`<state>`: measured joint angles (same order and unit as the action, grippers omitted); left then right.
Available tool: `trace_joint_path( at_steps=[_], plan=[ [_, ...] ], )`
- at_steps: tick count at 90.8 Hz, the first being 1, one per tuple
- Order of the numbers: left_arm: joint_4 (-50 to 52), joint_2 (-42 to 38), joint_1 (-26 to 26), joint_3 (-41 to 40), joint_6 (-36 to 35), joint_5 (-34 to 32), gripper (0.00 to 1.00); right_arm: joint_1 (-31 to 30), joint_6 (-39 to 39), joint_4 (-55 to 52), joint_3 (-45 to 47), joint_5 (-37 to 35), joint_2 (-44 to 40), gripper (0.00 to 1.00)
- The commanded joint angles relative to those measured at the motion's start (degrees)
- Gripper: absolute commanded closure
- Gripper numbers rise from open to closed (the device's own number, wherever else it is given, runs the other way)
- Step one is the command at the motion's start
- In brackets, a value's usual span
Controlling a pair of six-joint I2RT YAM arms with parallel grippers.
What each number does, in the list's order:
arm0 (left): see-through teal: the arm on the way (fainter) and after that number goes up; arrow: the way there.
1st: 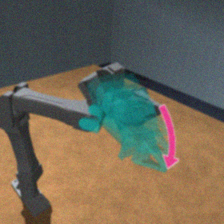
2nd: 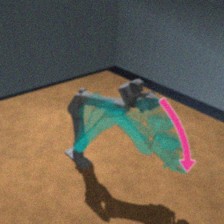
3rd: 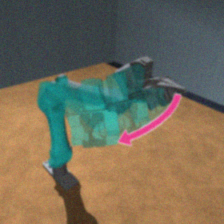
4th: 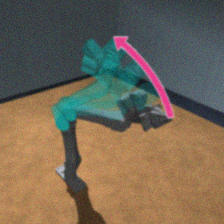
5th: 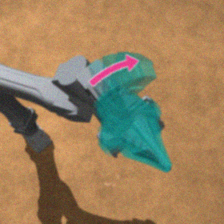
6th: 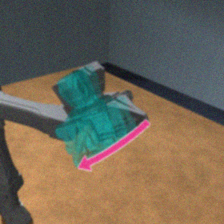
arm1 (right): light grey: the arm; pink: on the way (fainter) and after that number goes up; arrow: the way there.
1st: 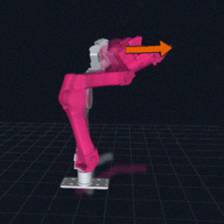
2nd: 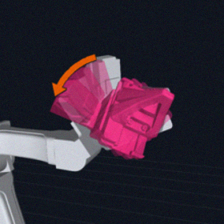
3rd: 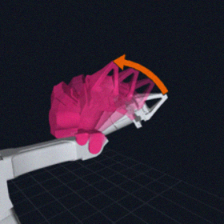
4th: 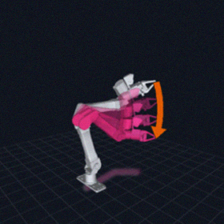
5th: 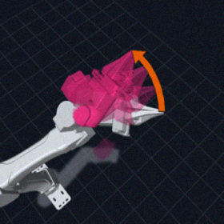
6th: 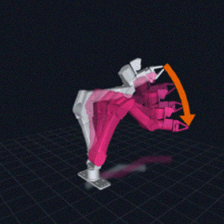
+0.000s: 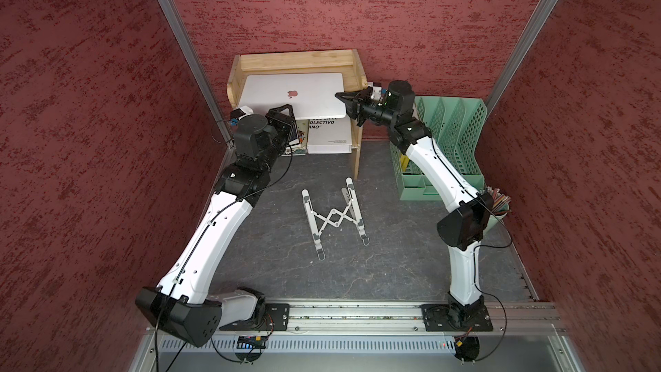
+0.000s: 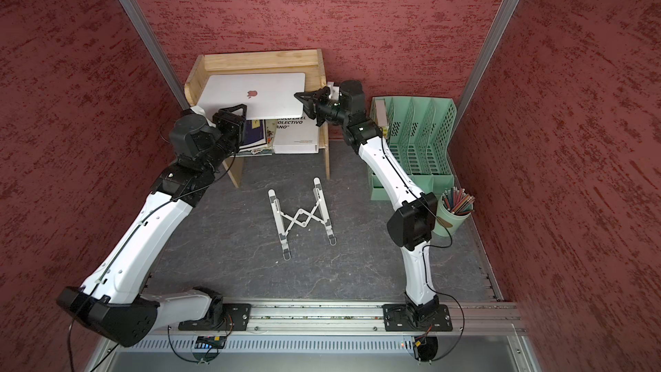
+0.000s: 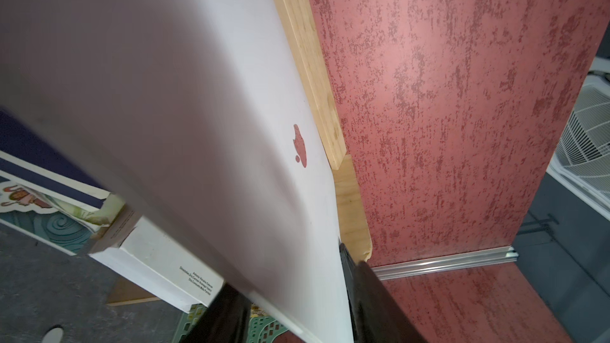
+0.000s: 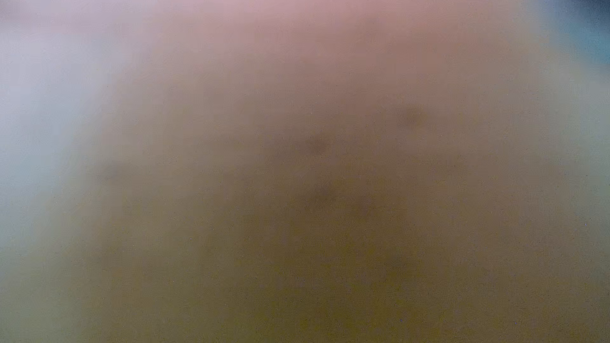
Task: Close the laptop lid and set it aside
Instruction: Place the laptop on the shelf.
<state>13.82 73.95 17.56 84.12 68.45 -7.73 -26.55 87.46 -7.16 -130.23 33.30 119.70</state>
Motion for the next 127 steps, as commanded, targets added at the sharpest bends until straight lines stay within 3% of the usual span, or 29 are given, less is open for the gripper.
trace_joint_path(
  at_steps=[1,13,20,45,48,61,91,127],
  plan=[
    [-3.14,2.18,-0.82,1.12,2.06,2.11,0.62,-1.60,-0.45,4.08,-0.91,2.60,-2.02,1.00],
    [-4.71,3.74,-0.79,2.18,3.33,3.42,0.89,-1.66,-0.11,4.48,-0.95,2.71,-1.83,1.00],
    [-5.23,4.31,-0.69,2.77,3.94,3.76,1.00,-1.67,0.03,4.59,-0.93,2.91,-1.83,1.00],
    [-7.35,5.64,0.07,3.88,7.48,1.87,1.00,-1.66,-2.97,1.61,-0.81,2.96,-3.42,0.09],
    [-7.78,5.79,0.36,3.99,7.60,1.19,1.00,-1.64,-3.72,0.81,-0.73,3.05,-3.76,0.03],
    [-10.74,6.82,1.84,4.87,7.79,-1.78,1.00,-1.60,-8.31,-4.39,0.93,2.98,-6.91,0.02],
    [-18.89,10.55,6.05,5.77,7.90,-12.00,1.00,-0.69,-25.92,-28.23,8.16,-3.33,-19.56,0.01],
    [-22.20,15.01,6.97,7.80,12.52,-19.99,1.00,2.07,-30.36,-32.76,20.51,-6.01,-33.58,0.02]
  ],
)
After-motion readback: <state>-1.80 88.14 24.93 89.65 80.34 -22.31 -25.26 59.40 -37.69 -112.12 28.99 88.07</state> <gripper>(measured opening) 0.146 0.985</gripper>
